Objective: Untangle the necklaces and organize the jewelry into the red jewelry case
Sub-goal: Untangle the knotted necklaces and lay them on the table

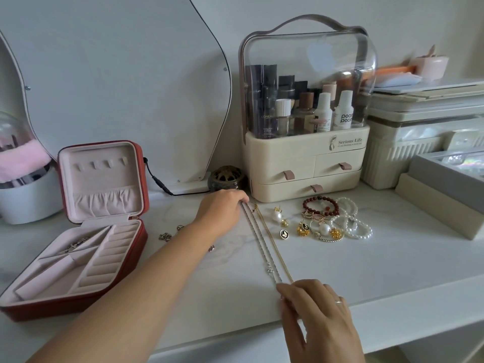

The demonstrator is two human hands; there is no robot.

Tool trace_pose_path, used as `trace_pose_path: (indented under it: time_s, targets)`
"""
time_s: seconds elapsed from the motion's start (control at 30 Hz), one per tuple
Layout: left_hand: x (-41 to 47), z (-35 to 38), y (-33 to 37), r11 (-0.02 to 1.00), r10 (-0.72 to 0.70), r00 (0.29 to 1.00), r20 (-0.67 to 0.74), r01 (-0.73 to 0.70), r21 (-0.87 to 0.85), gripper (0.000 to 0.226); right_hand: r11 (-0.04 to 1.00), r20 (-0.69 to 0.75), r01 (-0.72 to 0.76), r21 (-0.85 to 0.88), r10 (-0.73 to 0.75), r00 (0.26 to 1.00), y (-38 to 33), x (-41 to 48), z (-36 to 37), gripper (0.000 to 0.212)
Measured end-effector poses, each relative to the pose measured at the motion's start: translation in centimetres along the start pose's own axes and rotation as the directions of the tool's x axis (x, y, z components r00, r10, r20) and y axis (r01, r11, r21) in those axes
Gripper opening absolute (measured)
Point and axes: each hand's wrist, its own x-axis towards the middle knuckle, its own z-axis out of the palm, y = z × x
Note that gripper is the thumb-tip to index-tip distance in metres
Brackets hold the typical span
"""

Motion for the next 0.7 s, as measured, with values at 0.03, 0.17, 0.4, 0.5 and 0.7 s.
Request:
trace_pose_path:
  time_s: [0.03,0.17,0.4,0.5,0.7]
  targets:
    - [-0.1,-0.3,0.1,1.000,0.007,1.000,0.001,-0.007,-0.021,0.040,1.000,0.014,-0.019,0.012,0.018,1.000,-0.2,0.0,-0.1,0.019]
    - [0.1,-2.8,-0.2,0.977,-0.026,0.999,0.042,0.034,-0.210,0.032,0.993,0.066,-0.056,0.108,0.049,0.997,-1.0,1.1,-1.6,0.025]
    - [-0.6,-9.1,-4.5,0.936,-0.108,0.991,0.075,0.127,-0.329,0.014,0.970,0.627,-0.119,0.212,-0.042,0.778,-2.2,12.5,-1.1,0.011]
    - [-1.0,-9.5,-5.6,0.940,-0.183,0.983,0.010,0.178,-0.293,0.015,0.962,0.715,-0.042,0.270,-0.171,0.678,-2.6,16.6,3.4,0.014]
    - [-2.5,-7.4,-7.8,0.885,-0.263,0.964,-0.036,0.227,-0.406,0.034,0.961,0.870,0.093,0.262,-0.276,0.408,-4.2,18.6,12.8,0.030]
